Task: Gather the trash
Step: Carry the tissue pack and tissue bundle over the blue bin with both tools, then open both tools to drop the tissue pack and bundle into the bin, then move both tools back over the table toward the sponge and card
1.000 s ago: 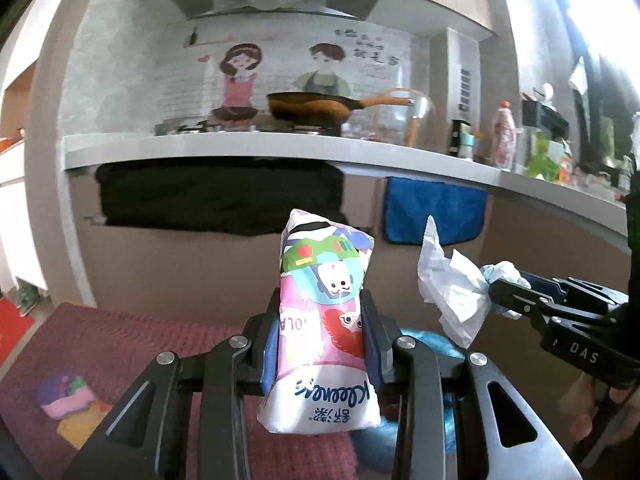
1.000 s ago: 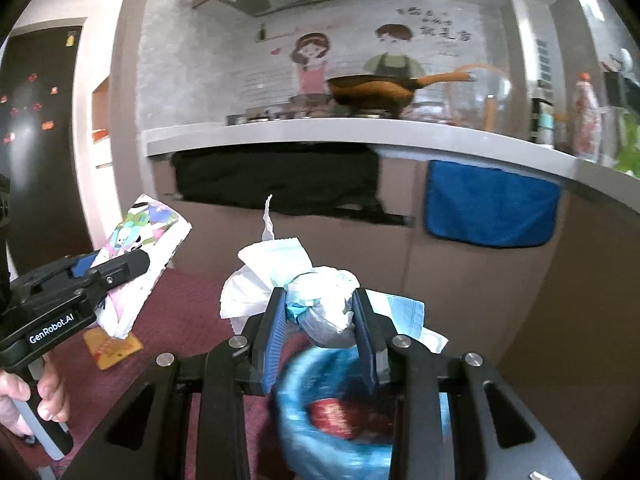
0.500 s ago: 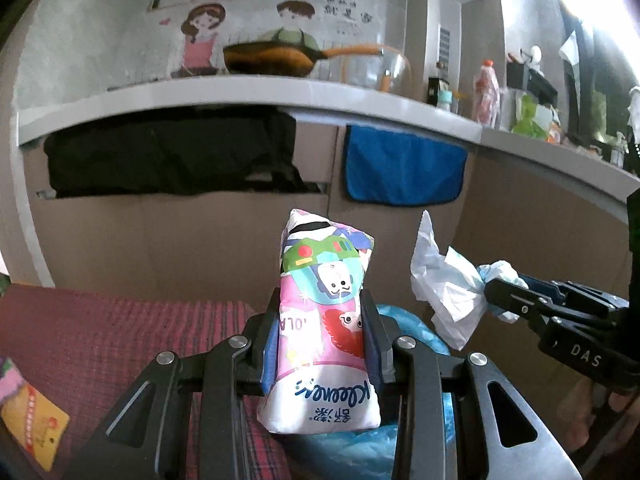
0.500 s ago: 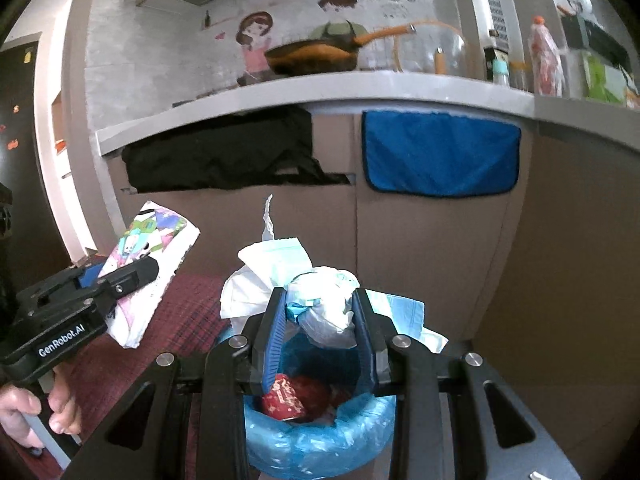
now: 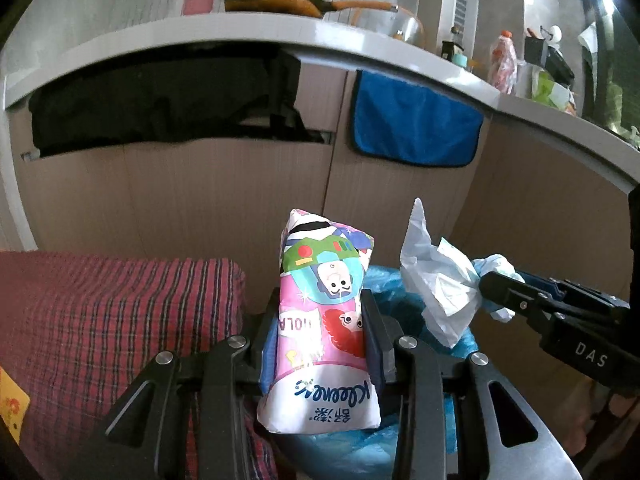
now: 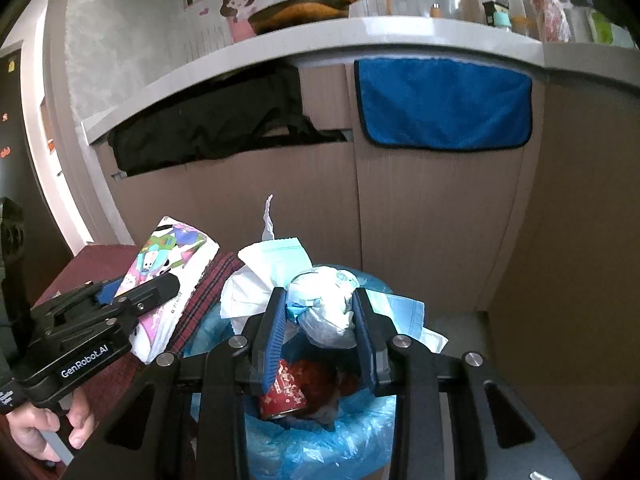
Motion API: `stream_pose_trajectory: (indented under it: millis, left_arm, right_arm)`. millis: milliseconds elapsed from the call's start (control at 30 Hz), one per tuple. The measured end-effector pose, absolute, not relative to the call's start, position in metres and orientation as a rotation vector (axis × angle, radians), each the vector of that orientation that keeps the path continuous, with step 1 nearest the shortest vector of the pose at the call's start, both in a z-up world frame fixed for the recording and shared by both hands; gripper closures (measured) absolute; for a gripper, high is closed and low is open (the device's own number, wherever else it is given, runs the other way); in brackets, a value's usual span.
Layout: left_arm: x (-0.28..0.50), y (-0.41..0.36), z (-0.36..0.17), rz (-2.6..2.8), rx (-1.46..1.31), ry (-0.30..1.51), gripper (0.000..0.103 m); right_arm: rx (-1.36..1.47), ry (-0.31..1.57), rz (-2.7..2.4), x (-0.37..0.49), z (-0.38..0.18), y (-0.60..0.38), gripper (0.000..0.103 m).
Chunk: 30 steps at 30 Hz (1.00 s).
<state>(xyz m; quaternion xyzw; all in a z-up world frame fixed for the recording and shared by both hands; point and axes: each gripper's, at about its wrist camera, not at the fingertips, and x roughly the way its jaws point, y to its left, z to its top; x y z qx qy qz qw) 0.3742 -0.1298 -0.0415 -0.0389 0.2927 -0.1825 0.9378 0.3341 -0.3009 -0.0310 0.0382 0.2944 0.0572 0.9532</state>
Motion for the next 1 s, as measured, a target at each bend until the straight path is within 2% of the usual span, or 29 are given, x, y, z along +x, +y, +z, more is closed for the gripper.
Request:
stream_pose_trajectory:
  millis: [467, 600, 667, 733, 1000]
  left_arm:
    - [0.395, -0.133, -0.060, -0.408, -0.104, 0.666, 0.064]
    - [0.400, -0.133, -0.060, -0.421, -0.111, 0.692, 0.053]
    - [0.398, -0.130, -0.056, -0.412, -0.115, 0.676, 0.051]
    - [0.397, -0.125, -0.050, -0.412, -0.128, 0.665, 0.049]
    - [0.375, -0.090, -0.029, -0.353, -0.138, 0.639, 0.047]
  right_arm:
    - [0.084, 0.651, 0.094, 0.349, -0.035, -0.301, 0.072]
    - [0.100, 0.657, 0.091, 0.351, -0.039, -0.303, 0.071]
    - [0.098, 0.665, 0.082, 0.351, -0.040, -0.303, 0.061]
    - [0.097, 0.670, 0.077, 0.352, -0.040, -0.303, 0.036]
    - [0.109, 0.626, 0.093, 0.334, -0.026, -0.300, 0.037]
